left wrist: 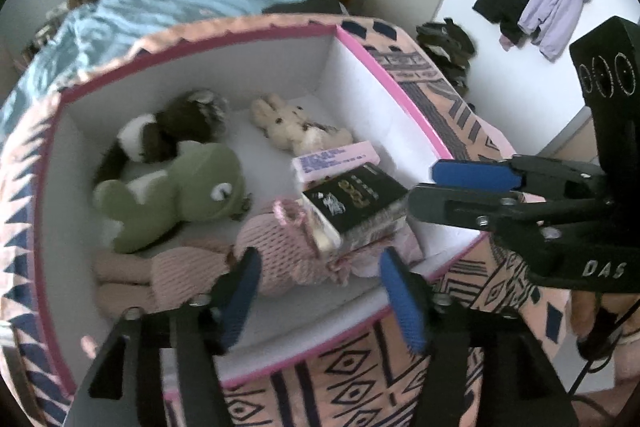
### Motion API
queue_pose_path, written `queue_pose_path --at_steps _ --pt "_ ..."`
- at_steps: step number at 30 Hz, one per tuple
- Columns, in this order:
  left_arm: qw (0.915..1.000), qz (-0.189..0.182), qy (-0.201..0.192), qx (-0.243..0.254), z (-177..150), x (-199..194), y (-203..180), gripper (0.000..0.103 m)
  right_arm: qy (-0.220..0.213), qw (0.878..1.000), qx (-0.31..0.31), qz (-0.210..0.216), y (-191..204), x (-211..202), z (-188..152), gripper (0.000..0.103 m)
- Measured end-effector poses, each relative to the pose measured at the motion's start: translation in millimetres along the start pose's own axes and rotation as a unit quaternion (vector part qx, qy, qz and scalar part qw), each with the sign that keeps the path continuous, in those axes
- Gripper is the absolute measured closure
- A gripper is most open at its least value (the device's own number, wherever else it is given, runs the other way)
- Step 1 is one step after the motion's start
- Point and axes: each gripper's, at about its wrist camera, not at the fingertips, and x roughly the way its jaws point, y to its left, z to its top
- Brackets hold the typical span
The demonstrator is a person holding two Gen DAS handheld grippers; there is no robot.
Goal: Organize objects
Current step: 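Lower the black packet onto the cream packet and open the right gripper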
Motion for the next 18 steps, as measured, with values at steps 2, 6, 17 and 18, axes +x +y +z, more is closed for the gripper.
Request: queue_pose_path --at_steps 2,6,17,18 --pt "0.9996 0.017 -0.02 -0.005 -8 -14 3 0.016 -0.015 1.0 -0.012 0.001 7 -10 -4 0.048" --pt "0.9968 0.045 -0.061 -0.024 -25 -43 10 0.003 -0.05 0.998 -0.029 -0.007 21 -31 -18 0.024" --pt "0.9896 0.086 -0.076 -0.087 -81 -66 32 0.0 -0.058 0.998 -0.022 -0.021 33 -24 -73 0.007" --pt "0.9893 0.087 -0.067 -0.096 -85 -61 36 0.0 -0.051 0.998 -0.021 -0.023 34 -19 -76 0.007"
